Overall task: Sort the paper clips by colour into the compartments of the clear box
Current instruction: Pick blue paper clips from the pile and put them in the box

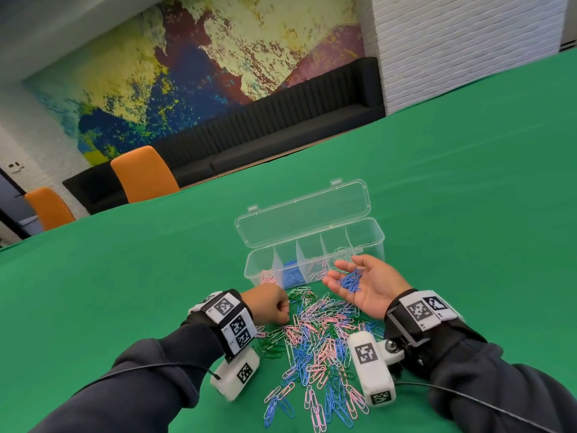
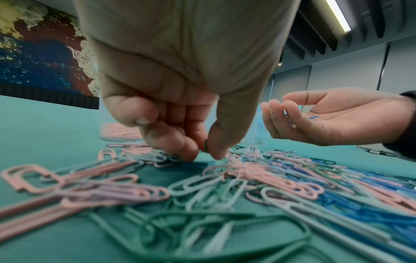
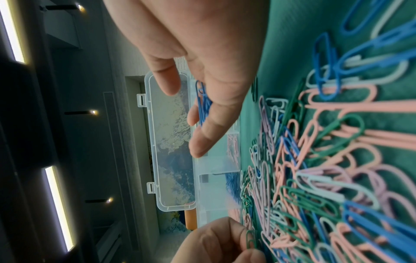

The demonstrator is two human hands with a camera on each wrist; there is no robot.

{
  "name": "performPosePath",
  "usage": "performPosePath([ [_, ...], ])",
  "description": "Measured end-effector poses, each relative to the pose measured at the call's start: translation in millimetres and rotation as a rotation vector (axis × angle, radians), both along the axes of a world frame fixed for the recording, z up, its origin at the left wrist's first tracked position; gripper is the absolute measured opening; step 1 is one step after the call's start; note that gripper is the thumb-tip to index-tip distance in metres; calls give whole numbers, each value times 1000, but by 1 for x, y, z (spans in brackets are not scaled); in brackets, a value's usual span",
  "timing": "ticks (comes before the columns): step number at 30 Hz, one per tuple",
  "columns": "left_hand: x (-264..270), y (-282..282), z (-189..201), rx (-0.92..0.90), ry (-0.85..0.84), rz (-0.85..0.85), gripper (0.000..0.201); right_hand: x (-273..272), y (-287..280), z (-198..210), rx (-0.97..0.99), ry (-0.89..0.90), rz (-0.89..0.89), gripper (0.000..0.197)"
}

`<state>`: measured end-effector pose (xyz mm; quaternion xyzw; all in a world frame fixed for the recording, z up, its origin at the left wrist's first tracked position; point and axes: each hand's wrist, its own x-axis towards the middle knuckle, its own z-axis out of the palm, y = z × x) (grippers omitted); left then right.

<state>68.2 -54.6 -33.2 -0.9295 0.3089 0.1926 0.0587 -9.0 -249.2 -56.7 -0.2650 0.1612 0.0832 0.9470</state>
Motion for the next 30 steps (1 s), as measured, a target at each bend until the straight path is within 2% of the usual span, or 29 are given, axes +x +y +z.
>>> performPosePath([
  [6, 5, 11, 7, -72, -102, 56, 28, -3, 1, 3, -12, -1, -1, 31],
  [9, 7, 16, 6, -79, -163, 104, 8, -4, 1, 4, -18, 0, -1, 31],
  [10, 6, 17, 6, -75, -162, 106, 7, -5, 1, 4, -20, -2, -2, 31],
  [13, 2, 12, 2, -93, -128, 32, 17, -4, 1, 3, -31, -4, -2, 29],
  [18, -7, -3, -2, -23, -111, -39, 4, -2, 2, 2, -34, 2, -3, 31],
  [22, -5, -4, -5, 30, -99, -38, 22, 0, 1, 0, -30, 6, -7, 31],
  [24, -5, -5, -3, 20, -86, -35, 23, -1, 1, 0, -31, 4, -6, 31],
  [27, -6, -12, 10, -120, -109, -29, 13, 0, 1, -1, -48, 7, 4, 31],
  [30, -11, -27, 24, -436, -84, 2, 8, 0, 4, -3, -76, 41, 40, 32],
])
